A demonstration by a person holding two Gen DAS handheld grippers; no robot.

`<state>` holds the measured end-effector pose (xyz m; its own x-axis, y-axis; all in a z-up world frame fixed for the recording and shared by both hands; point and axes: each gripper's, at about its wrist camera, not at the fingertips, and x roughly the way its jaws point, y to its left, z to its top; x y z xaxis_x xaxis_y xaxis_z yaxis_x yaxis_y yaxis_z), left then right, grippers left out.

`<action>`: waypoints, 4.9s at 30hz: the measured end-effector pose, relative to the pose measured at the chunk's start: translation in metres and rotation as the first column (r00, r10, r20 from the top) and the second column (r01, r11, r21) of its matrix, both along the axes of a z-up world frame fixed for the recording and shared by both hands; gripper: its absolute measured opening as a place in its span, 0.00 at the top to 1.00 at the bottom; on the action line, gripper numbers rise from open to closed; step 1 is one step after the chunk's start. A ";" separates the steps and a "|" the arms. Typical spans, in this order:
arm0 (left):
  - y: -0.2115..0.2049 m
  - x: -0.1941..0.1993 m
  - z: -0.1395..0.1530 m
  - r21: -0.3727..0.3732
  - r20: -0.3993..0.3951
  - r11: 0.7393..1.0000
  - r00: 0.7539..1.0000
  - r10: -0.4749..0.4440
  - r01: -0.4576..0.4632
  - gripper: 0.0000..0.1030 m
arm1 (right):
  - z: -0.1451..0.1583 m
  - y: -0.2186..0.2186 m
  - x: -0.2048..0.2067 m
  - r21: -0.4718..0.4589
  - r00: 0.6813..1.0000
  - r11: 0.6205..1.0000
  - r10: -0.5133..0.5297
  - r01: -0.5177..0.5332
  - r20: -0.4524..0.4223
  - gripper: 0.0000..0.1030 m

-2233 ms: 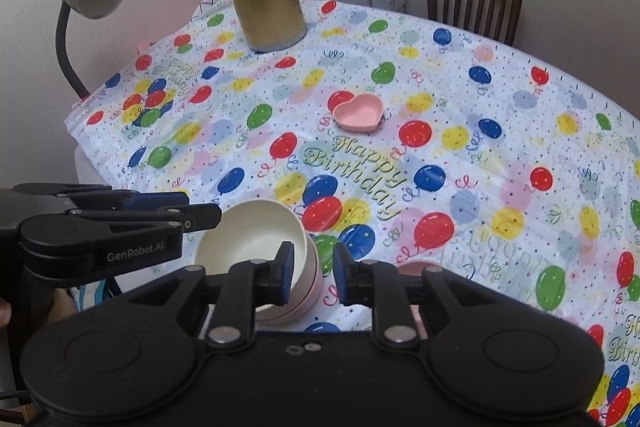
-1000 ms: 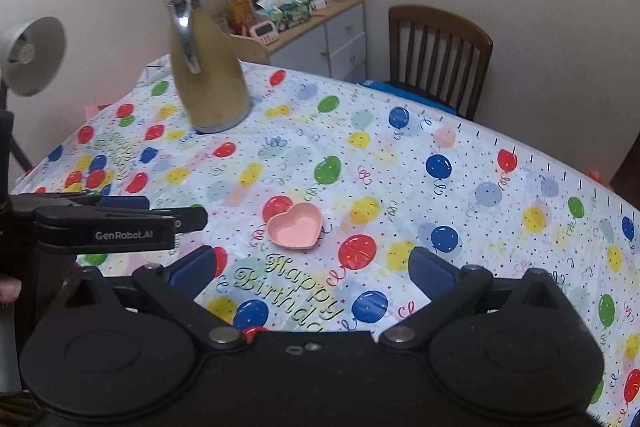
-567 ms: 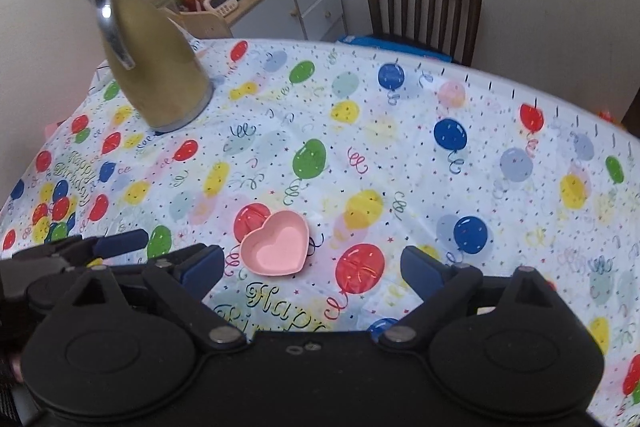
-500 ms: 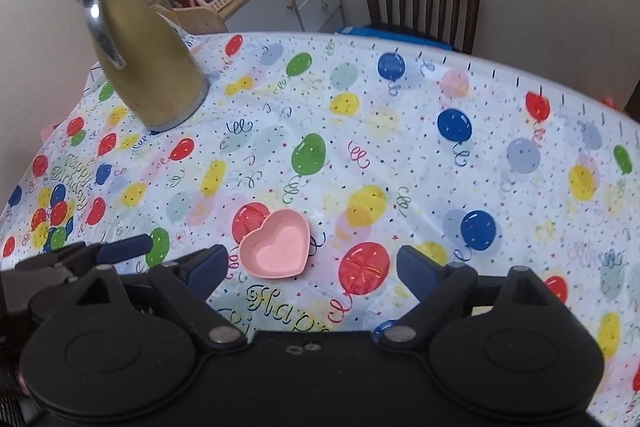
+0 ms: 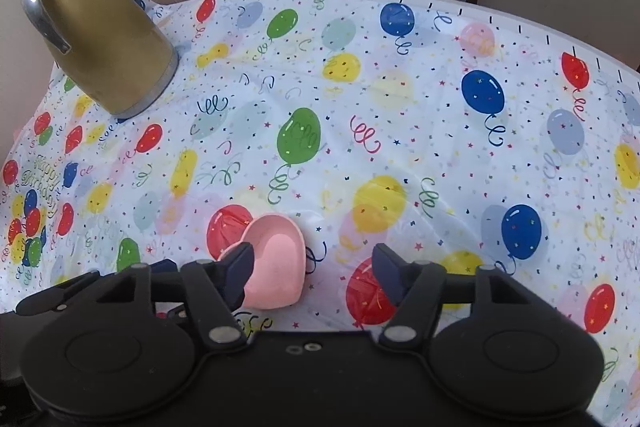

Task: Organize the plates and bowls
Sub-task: 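Move both grippers to the small pink heart-shaped dish, then close both grippers on the heart dish rim and lift it, then carry the heart dish over the cream bowl with both grippers, then lower the heart dish into the cream bowl and open both grippers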

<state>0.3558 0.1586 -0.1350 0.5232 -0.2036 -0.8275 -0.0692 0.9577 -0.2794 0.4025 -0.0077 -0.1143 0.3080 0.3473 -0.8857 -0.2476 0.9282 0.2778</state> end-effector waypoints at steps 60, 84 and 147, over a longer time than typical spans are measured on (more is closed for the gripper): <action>-0.035 -0.164 0.116 0.090 0.022 0.996 1.000 0.022 -0.024 0.91 | 0.104 -0.012 -0.171 0.056 0.979 0.984 0.162 -0.170 0.126 0.91; -0.046 -0.222 0.066 0.142 -0.127 0.990 0.992 -0.002 0.020 0.91 | 0.059 -0.013 -0.239 0.052 0.972 0.971 0.233 -0.233 0.000 0.91; -0.087 -0.306 0.126 0.177 0.071 0.971 0.986 0.152 -0.162 0.31 | 0.129 -0.088 -0.305 0.111 0.927 0.938 0.297 -0.328 0.230 0.29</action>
<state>0.0503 0.0717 -0.0089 0.5839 0.0352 -0.8111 -0.2115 0.9712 -0.1101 0.0977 -0.0961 0.0147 0.3330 0.5750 -0.7473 -0.5850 0.7475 0.3145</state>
